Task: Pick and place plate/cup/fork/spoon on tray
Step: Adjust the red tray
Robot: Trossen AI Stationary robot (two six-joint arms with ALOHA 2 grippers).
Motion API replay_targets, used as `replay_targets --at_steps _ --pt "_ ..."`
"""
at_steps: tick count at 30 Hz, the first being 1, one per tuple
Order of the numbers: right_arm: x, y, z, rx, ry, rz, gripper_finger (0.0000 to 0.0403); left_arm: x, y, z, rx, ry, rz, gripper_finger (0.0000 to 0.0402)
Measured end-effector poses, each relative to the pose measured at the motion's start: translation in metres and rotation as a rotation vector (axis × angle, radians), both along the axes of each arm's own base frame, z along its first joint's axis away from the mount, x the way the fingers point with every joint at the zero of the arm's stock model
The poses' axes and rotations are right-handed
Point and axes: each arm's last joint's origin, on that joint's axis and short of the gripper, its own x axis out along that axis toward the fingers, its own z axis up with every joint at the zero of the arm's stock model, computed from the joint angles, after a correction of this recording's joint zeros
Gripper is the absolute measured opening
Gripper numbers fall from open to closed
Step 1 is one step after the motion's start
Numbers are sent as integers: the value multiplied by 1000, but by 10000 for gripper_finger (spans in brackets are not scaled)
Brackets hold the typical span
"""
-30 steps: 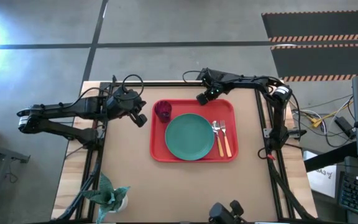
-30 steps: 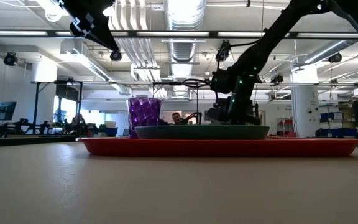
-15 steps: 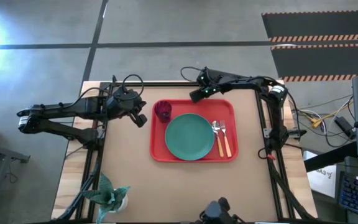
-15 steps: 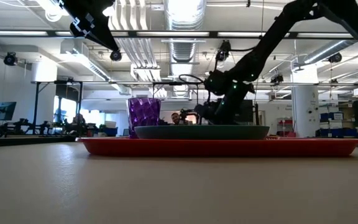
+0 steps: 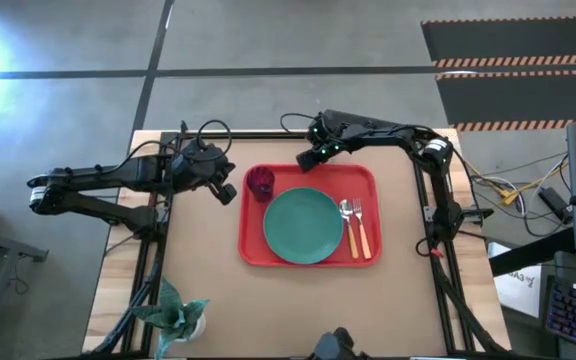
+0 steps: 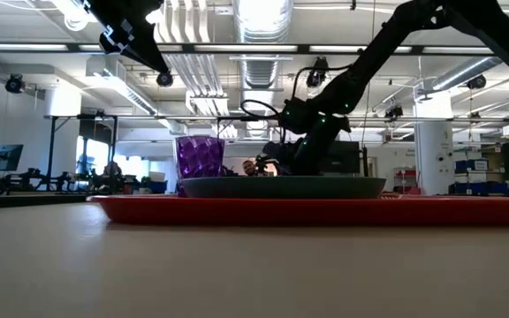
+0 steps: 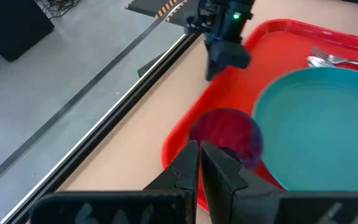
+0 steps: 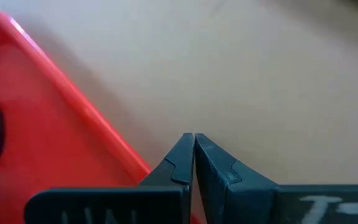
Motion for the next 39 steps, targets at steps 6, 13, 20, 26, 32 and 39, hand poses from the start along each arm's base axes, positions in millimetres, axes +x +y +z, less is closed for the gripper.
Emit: replay_targets --at_steps 6,13,20,26,32,39 --pt "-3 17 36 1 -38 62 8 0 0 -5 -2 14 0 0" --pt "-2 28 30 11 7 83 8 -1 0 -19 -26 41 16 0" --pt "1 20 21 -23 -7 61 8 0 0 -16 -31 36 -2 0" --pt "14 7 14 -7 -61 63 8 -1 -1 4 9 -2 -32 0" --pt "23 7 11 34 -88 100 8 -6 -1 12 16 -35 -33 0" --pt "29 17 10 41 -76 124 8 -7 -1 11 15 -36 -33 0"
